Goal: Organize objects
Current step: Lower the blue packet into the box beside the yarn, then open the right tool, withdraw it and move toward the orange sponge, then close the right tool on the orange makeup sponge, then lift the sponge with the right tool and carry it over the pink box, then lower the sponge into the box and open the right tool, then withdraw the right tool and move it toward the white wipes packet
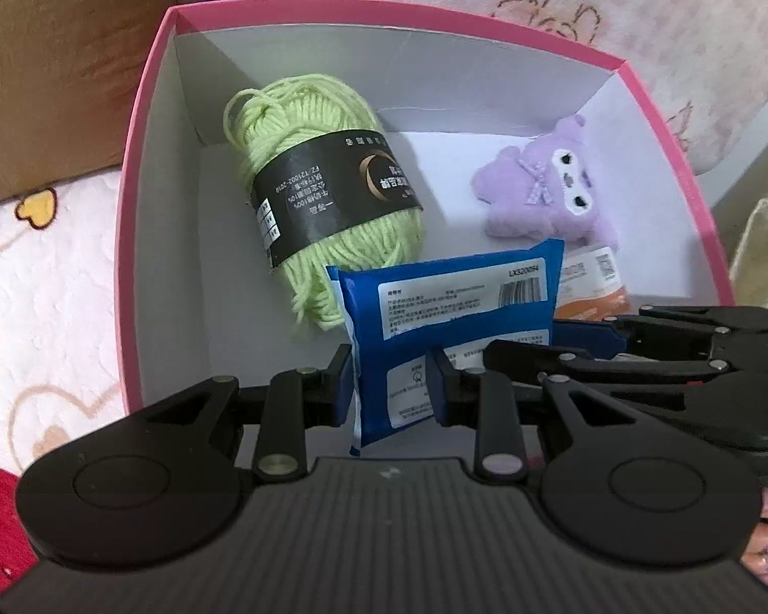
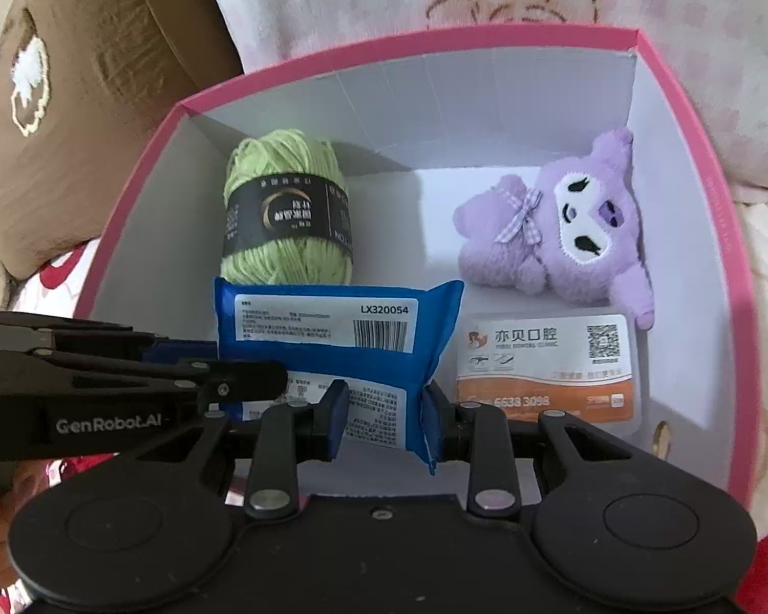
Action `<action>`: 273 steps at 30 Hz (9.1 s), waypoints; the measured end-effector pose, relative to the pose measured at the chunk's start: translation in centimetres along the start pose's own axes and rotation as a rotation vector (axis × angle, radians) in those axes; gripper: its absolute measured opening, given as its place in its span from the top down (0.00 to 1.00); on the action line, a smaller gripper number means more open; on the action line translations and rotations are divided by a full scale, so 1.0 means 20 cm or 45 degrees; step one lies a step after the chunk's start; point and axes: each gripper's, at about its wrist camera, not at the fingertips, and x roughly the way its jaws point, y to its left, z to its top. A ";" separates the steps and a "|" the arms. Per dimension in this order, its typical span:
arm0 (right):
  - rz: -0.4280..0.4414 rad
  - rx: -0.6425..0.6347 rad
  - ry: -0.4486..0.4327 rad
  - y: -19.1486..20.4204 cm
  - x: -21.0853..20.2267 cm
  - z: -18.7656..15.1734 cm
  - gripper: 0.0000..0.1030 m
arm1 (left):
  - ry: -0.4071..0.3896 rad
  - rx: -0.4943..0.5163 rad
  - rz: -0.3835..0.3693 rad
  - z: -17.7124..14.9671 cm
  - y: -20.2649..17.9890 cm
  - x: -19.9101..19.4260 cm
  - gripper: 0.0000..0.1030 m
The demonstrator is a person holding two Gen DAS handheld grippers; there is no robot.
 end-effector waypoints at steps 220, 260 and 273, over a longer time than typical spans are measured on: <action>0.088 -0.087 -0.229 0.02 -0.25 0.08 0.61 | -0.186 -0.018 -0.187 0.19 -0.29 -0.27 0.75; -0.014 -0.214 -0.418 0.08 -0.73 -0.20 0.50 | -0.262 0.065 0.028 -0.05 -0.32 -0.72 0.54; -0.056 -0.355 -0.475 0.29 -1.00 -0.48 0.27 | -0.248 0.139 0.056 -0.35 -0.34 -1.06 0.44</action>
